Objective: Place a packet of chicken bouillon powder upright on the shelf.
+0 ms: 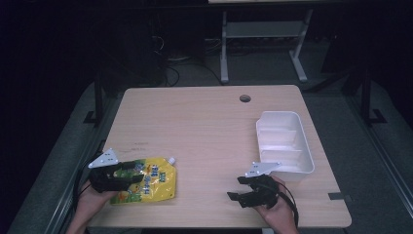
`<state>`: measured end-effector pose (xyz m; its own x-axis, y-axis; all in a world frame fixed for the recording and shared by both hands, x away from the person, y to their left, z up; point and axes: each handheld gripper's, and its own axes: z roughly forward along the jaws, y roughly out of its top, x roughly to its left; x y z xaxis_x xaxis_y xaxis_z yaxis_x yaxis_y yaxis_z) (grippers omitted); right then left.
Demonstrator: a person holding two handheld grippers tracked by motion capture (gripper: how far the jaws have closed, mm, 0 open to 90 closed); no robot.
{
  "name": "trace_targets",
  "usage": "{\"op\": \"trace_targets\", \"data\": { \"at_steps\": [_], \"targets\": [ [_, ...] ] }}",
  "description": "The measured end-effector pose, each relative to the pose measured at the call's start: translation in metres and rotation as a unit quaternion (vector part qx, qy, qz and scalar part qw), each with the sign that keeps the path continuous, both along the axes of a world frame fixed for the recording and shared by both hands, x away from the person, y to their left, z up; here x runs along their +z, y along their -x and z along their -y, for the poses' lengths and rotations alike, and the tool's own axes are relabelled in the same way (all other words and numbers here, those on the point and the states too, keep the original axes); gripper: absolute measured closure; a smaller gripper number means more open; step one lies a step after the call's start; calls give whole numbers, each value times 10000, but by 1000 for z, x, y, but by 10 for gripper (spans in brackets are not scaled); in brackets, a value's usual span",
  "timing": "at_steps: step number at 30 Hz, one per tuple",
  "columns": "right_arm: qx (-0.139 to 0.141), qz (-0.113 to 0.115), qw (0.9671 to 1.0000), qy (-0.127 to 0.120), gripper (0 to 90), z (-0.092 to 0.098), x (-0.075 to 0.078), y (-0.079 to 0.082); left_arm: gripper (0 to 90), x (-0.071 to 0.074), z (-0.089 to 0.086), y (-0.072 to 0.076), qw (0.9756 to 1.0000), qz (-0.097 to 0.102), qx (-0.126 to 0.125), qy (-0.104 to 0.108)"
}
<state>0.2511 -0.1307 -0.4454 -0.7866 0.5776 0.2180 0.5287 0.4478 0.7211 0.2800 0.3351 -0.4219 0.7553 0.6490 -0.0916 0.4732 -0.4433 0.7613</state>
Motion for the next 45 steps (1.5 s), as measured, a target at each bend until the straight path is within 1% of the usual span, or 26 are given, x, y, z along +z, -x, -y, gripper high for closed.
{"op": "trace_targets", "data": {
  "at_steps": [3, 6, 7, 8, 10, 11, 12, 13, 15, 17, 18, 19, 21, 24, 27, 29, 30, 32, 33, 35, 38, 40, 41, 42, 44, 45],
  "targets": [
    [35, -25, 10000, -33, 327, -4, 1, 0, 428, -3, -5, -2, 10000, -62, 27, -33],
    [115, -78, 9998, -147, 326, -9, 4, 0, 459, -5, -9, -3, 9999, -106, 69, -18],
    [115, -78, 9998, -147, 326, -9, 4, 0, 473, -5, -9, -3, 9999, -106, 69, -18],
    [178, -115, 9994, -285, 325, -14, 9, -2, 486, -7, -12, -4, 9999, -114, 87, -60],
    [252, -107, 9991, -334, 321, -20, 14, -5, 499, -8, -14, -6, 9998, -149, 102, -87],
    [287, -168, 9989, -343, 312, -24, 16, -7, 511, -9, -15, -6, 9998, -161, 104, -99],
    [287, -168, 9989, -343, 312, -24, 16, -7, 519, -9, -15, -6, 9998, -161, 104, -99],
    [361, -194, 9986, -321, 312, -32, 18, -10, 526, -11, -18, -8, 9996, -218, 140, -89],
    [427, -321, 9981, -295, 304, -40, 19, -14, 538, -13, -21, -9, 9995, -253, 158, -95],
    [398, -403, 9983, -170, 304, -51, 19, -19, 549, -15, -23, -9, 9993, -280, 185, -140],
    [403, -450, 9981, -119, 311, -57, 18, -21, 554, -16, -23, -10, 9991, -294, 211, -215],
    [413, -495, 9979, -28, 319, -65, 17, -24, 557, -17, -24, -10, 9990, -307, 215, -247],
    [472, -564, 9972, 107, 319, -78, 16, -28, 564, -19, -25, -11, 9988, -342, 220, -271],
    [564, -632, 9961, 237, 322, -96, 16, -31, 575, -20, -27, -11, 9986, -363, 256, -274],
    [671, -698, 9950, 225, 347, -113, 18, -37, 583, -21, -30, -13, 9986, -388, 295, -187],
    [677, -720, 9949, 209, 348, -116, 19, -38, 589, -21, -32, -13, 9986, -397, 311, -166],
    [694, -731, 9948, 158, 344, -126, 20, -43, 598, -22, -33, -13, 9985, -398, 328, -164],
    [695, -707, 9950, 109, 344, -133, 21, -47, 604, -22, -34, -14, 9986, -372, 332, -177],
    [686, -756, 9948, 54, 343, -137, 21, -49, 607, -23, -34, -13, 9986, -368, 353, -165],
    [640, -781, 9949, -13, 340, -145, 21, -55, 607, -23, -37, -14, 9985, -371, 365, -138],
    [577, -836, 9948, -30, 337, -154, 18, -62, 612, -25, -39, -14, 9985, -383, 390, -19],
    [544, -871, 9947, -33, 332, -157, 16, -65, 619, -25, -39, -14, 9985, -383, 395, -8],
    [520, -916, 9944, -52, 332, -159, 15, -67, 619, -26, -39, -14, 9986, -359, 394, -17],
    [418, -1059, 9934, -135, 333, -163, 11, -72, 621, -26, -39, -14, 9987, -334, 385, -54],
    [374, -1101, 9931, -143, 333, -164, 9, -73, 621, -26, -39, -14, 9987, -323, 386, -67],
    [276, -1174, 9926, -129, 341, -167, 5, -76, 621, -26, -39, -14, 9988, -312, 382, -73]
  ]
}}
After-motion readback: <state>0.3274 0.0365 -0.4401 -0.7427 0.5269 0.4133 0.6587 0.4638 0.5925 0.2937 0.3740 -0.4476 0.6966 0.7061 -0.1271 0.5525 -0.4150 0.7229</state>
